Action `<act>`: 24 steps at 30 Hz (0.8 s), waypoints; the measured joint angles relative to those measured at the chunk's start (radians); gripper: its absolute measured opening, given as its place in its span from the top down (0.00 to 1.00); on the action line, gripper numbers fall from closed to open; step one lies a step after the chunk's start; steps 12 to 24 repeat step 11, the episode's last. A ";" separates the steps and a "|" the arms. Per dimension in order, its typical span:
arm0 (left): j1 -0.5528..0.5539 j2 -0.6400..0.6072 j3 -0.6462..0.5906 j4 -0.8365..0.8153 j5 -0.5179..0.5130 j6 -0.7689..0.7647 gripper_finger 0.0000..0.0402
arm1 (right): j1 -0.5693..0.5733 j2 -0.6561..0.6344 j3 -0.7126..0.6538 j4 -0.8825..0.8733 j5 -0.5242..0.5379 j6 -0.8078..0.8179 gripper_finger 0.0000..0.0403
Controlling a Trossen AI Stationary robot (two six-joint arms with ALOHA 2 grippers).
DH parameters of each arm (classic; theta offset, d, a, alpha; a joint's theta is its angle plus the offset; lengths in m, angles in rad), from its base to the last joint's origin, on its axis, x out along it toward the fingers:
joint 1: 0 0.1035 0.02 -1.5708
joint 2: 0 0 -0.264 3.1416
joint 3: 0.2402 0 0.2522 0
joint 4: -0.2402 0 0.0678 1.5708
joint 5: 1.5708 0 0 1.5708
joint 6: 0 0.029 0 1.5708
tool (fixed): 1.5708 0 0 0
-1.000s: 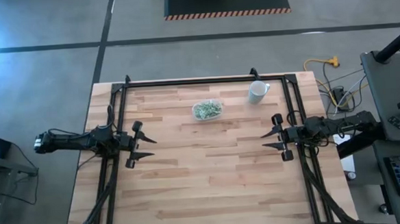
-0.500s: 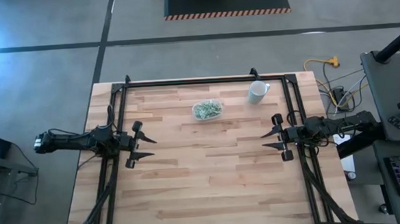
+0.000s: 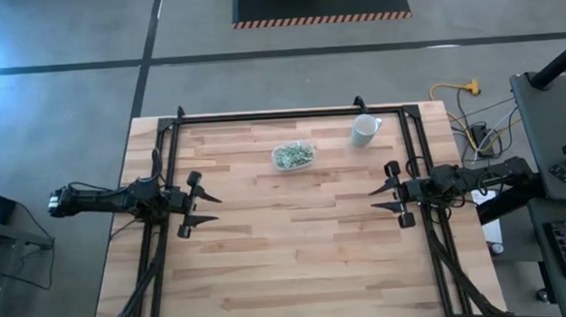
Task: Pick and place Stevia / Truvia into bins
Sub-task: Return to Home Position
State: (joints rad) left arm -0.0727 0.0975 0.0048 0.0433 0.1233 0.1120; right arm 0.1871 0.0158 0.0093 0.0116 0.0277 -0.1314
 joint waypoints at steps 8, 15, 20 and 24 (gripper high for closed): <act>0.000 0.000 0.000 0.000 0.000 0.000 0.50 | 0.000 0.000 0.000 0.000 0.000 0.000 0.70; 0.000 0.000 0.000 0.000 0.000 0.000 0.50 | 0.000 0.000 0.000 0.000 0.000 0.000 0.70; 0.000 0.000 0.000 0.000 0.000 0.000 0.50 | 0.000 0.000 0.000 0.000 0.000 0.000 0.70; 0.000 0.000 0.000 0.000 0.000 0.000 0.50 | 0.000 0.000 0.000 0.000 0.000 0.000 0.70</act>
